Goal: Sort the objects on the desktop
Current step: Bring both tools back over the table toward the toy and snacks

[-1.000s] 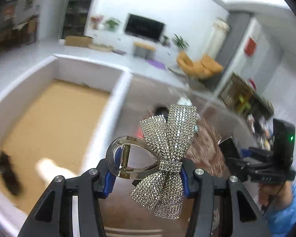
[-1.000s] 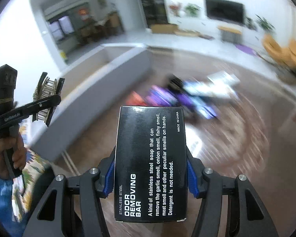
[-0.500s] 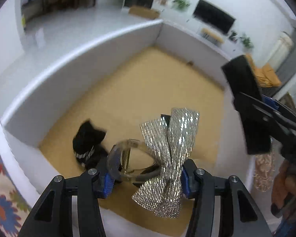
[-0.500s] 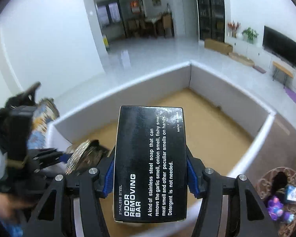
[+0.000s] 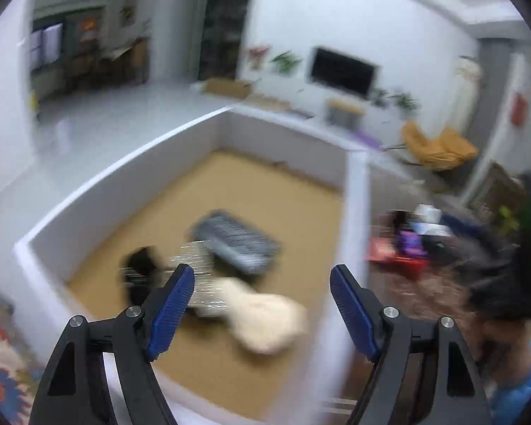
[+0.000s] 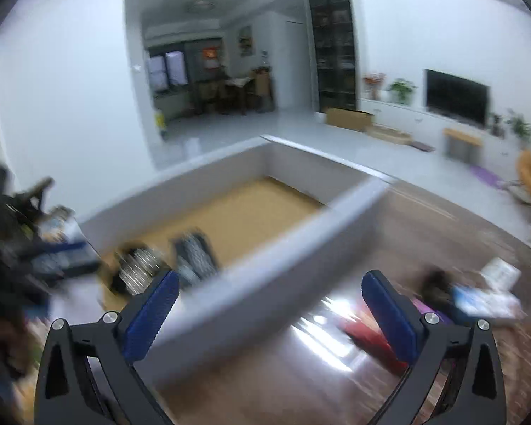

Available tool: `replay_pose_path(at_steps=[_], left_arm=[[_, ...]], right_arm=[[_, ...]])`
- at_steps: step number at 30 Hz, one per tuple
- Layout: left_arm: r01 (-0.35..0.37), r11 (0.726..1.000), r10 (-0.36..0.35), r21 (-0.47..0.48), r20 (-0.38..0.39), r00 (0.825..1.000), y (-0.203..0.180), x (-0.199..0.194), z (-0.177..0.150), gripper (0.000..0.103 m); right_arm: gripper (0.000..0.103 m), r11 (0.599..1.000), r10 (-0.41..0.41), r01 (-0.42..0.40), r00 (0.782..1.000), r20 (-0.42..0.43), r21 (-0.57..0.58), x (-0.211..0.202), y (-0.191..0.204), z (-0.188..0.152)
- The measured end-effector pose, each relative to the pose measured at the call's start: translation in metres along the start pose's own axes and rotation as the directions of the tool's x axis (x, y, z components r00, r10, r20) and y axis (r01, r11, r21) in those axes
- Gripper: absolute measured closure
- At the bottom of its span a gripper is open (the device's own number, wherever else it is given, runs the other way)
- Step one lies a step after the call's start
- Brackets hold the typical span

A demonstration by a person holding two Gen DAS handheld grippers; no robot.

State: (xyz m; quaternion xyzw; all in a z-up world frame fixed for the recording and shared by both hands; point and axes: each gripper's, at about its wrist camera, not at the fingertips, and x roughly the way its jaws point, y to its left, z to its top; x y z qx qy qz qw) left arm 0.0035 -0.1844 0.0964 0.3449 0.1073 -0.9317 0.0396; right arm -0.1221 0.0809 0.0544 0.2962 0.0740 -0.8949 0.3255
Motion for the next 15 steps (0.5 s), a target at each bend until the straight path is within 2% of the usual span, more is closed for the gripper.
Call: replay_pose_path(at_steps=[2, 4, 5, 7, 10, 12, 15], left_arm=[[0.095, 0.994, -0.097, 0.052, 0.024, 0.995, -0.044, -0.008, -0.007, 0.022], [0.207, 0.974, -0.210, 0.090, 0.014, 0.978, -0.083, -0.009, -0.020, 0.001], [0.237, 0.967, -0.238, 0.096, 0.003, 0.971, -0.088, -0.013, -0.030, 0.000], [0.284, 0.952, -0.280, 0.115, -0.053, 0.959, -0.121, 0.007, -0.053, 0.000], [0.270, 0.951, -0.246, 0.154, -0.157, 0.957, -0.162, 0.044, -0.088, 0.000], [0.229, 0.953, -0.194, 0.196, -0.183, 0.964, -0.177, 0.071, -0.101, 0.000], [0.129, 0.953, -0.078, 0.274, -0.192, 0.978, -0.190, 0.101, -0.113, 0.000]], right_arm=[[0.000, 0.996, -0.089, 0.090, 0.996, -0.026, 0.012, -0.021, -0.033, -0.041], [0.000, 0.984, -0.168, 0.171, 0.983, -0.077, 0.042, -0.037, -0.062, -0.078], [0.000, 0.977, -0.198, 0.205, 0.974, -0.111, 0.056, -0.044, -0.075, -0.095], [0.000, 0.955, -0.269, 0.286, 0.946, -0.182, 0.078, -0.059, -0.102, -0.131], [0.000, 0.928, -0.333, 0.362, 0.911, -0.243, 0.086, -0.083, -0.129, -0.165], [0.000, 0.918, -0.353, 0.387, 0.896, -0.268, 0.085, -0.091, -0.138, -0.179], [0.000, 0.917, -0.343, 0.387, 0.891, -0.298, 0.100, -0.094, -0.151, -0.190]])
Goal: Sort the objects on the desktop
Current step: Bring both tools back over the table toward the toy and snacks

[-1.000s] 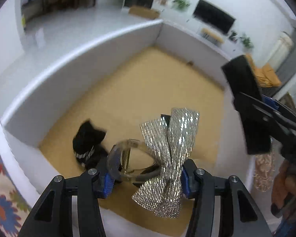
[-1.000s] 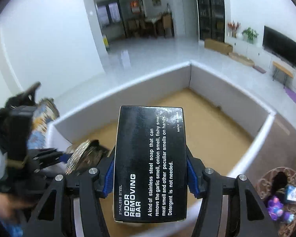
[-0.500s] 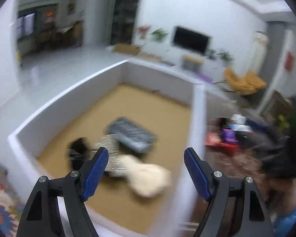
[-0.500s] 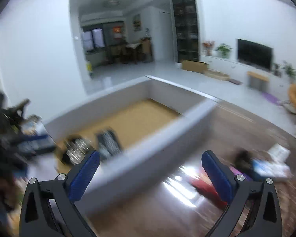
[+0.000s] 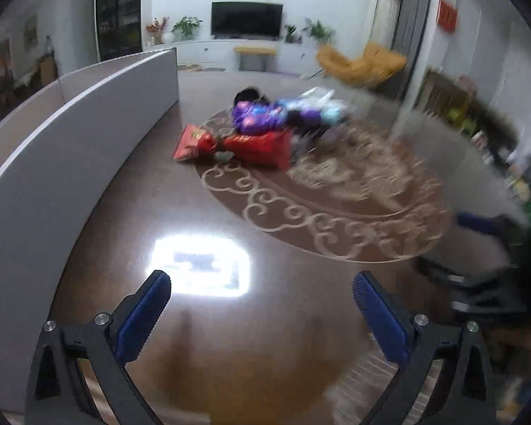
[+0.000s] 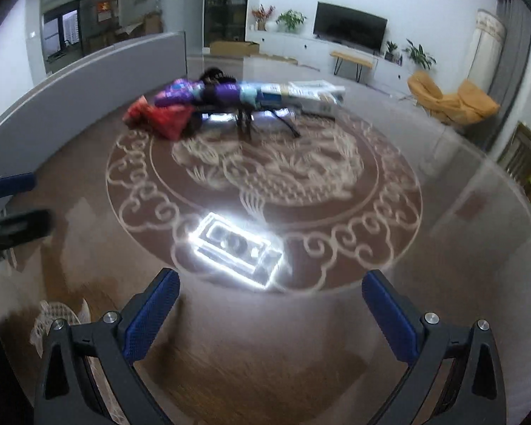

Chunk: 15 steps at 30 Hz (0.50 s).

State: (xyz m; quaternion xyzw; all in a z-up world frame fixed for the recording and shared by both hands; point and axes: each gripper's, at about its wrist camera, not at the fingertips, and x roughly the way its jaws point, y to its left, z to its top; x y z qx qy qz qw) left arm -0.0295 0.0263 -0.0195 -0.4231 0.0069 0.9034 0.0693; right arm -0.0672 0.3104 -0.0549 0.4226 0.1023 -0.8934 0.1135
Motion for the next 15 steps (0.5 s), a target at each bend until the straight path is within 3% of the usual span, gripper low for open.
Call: replay_pose_path(at_steps=[2, 5, 8, 15], left_arm=[[-0.040, 0.999, 0.041, 0.017, -0.006, 0.999, 0.000, 0.010, -0.001, 0.000], [-0.001, 1.000, 0.001, 0.005, -0.077, 0.997, 0.005, 0.022, 0.000, 0.000], [-0.015, 0.998, 0.020, 0.056, -0.084, 0.996, 0.000, 0.024, -0.001, 0.000], [-0.013, 0.999, 0.018, 0.052, -0.084, 0.996, 0.001, 0.028, -0.003, 0.000]], right_arm=[[0.000, 1.000, 0.000, 0.000, 1.000, 0.012, 0.003, -0.001, -0.003, 0.001], [0.000, 1.000, 0.006, -0.006, 1.000, 0.003, 0.003, 0.002, -0.002, 0.001], [0.000, 1.000, -0.003, 0.002, 1.000, -0.027, -0.001, 0.006, 0.003, 0.001], [0.000, 1.000, 0.018, -0.017, 0.999, -0.038, 0.019, 0.009, -0.001, 0.004]])
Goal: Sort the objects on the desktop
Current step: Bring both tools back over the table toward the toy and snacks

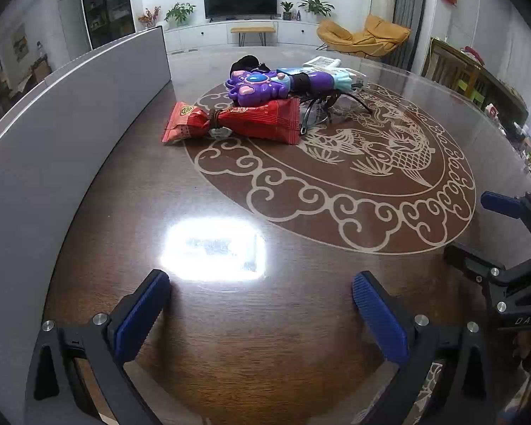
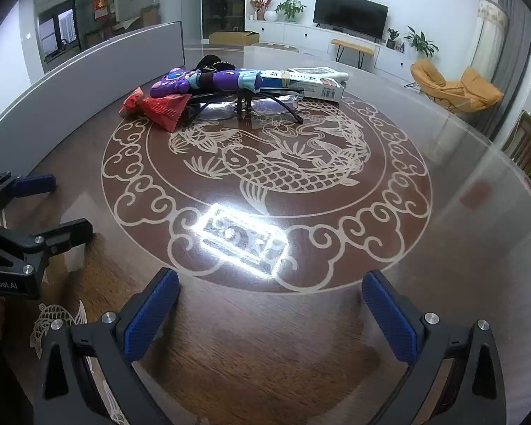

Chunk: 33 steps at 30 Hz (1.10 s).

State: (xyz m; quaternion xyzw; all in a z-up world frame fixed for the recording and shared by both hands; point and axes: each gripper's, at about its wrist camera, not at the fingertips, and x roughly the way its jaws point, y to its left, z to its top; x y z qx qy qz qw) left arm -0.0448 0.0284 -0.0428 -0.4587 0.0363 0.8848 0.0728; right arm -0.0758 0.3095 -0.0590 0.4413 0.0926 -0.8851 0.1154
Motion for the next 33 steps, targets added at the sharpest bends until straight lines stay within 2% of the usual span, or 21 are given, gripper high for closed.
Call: replay_pose_path(at_steps=[33], left_arm=[[0.003, 1.000, -0.003, 0.000, 0.001, 1.000, 0.0010, -0.0004, -0.0007, 0.000]], right_arm=[[0.000, 0.999, 0.024, -0.024, 1.000, -0.011, 0.022, 0.0048, -0.0006, 0.0008]])
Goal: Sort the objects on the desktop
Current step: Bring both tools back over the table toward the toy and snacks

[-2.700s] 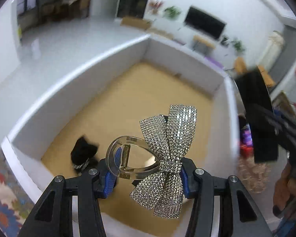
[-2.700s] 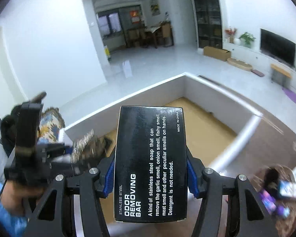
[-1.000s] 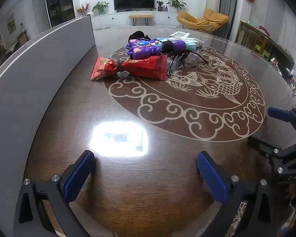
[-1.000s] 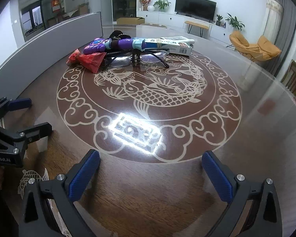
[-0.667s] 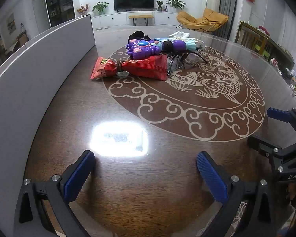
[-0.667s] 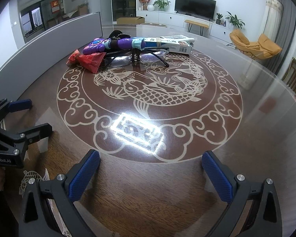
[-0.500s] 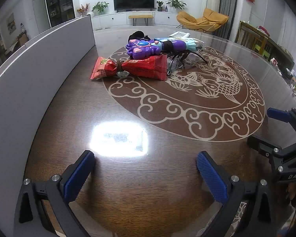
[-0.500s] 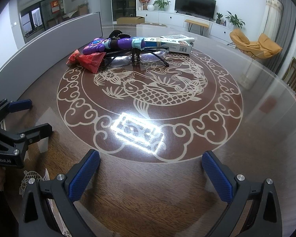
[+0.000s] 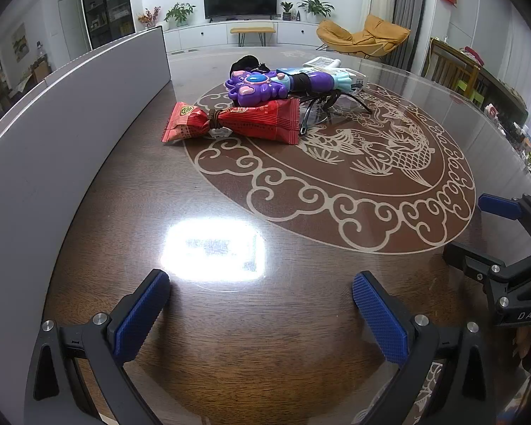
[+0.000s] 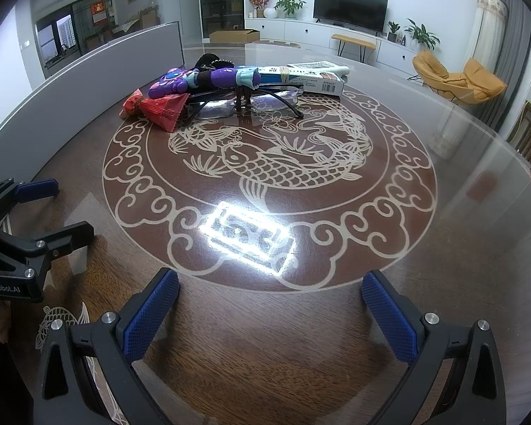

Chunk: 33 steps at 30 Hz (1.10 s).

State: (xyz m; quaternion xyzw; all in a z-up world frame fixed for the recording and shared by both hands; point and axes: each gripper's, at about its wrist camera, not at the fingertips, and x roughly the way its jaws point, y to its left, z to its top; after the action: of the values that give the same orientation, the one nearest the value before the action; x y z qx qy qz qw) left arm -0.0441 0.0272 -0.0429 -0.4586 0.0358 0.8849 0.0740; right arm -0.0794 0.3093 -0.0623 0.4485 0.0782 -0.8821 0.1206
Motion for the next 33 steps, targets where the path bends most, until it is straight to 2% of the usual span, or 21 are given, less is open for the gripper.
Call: replay_pose_path(at_steps=[3, 8, 14, 20, 22, 25, 27, 30, 33], left_arm=[[0.006, 1.000, -0.006, 0.008, -0.002, 1.000, -0.002, -0.003, 0.001, 0.000], [0.061, 0.993, -0.060, 0.103, -0.013, 0.998, 0.007, -0.008, -0.002, 0.000], [-0.004, 1.000, 0.004, -0.009, -0.002, 1.000, 0.044, -0.009, -0.002, 0.000], [-0.012, 1.000, 0.012, -0.012, 0.000, 1.000, 0.044, -0.007, -0.002, 0.000], [-0.012, 1.000, 0.012, -0.012, 0.000, 1.000, 0.044, -0.007, -0.002, 0.000], [-0.011, 1.000, 0.011, -0.012, 0.000, 1.000, 0.044, -0.007, -0.001, 0.000], [-0.011, 1.000, 0.011, -0.012, 0.000, 1.000, 0.044, -0.007, -0.001, 0.000], [-0.010, 1.000, 0.010, -0.013, 0.000, 1.000, 0.044, -0.007, -0.001, 0.000], [-0.009, 1.000, 0.009, -0.014, 0.000, 1.000, 0.044, -0.007, -0.001, 0.000]], right_arm=[[0.000, 1.000, 0.007, -0.007, 1.000, -0.003, 0.007, 0.000, -0.001, 0.000], [0.000, 1.000, 0.008, -0.008, 1.000, -0.004, 0.006, 0.001, -0.001, 0.001], [0.000, 1.000, 0.008, -0.008, 1.000, -0.003, 0.006, 0.001, -0.001, 0.000], [0.000, 1.000, 0.007, -0.007, 1.000, -0.004, 0.013, 0.002, 0.000, 0.001], [0.000, 0.999, 0.032, -0.031, 0.999, -0.012, 0.008, 0.006, 0.000, 0.009], [0.000, 0.997, 0.073, -0.073, 0.997, 0.003, 0.027, 0.013, -0.001, 0.042], [0.000, 0.992, 0.097, -0.101, 0.993, 0.068, 0.069, 0.012, -0.004, 0.074], [0.000, 0.971, 0.172, -0.194, 0.974, 0.150, 0.142, 0.021, -0.009, 0.128], [0.000, 0.962, 0.225, -0.242, 0.964, 0.141, 0.123, 0.046, 0.004, 0.174]])
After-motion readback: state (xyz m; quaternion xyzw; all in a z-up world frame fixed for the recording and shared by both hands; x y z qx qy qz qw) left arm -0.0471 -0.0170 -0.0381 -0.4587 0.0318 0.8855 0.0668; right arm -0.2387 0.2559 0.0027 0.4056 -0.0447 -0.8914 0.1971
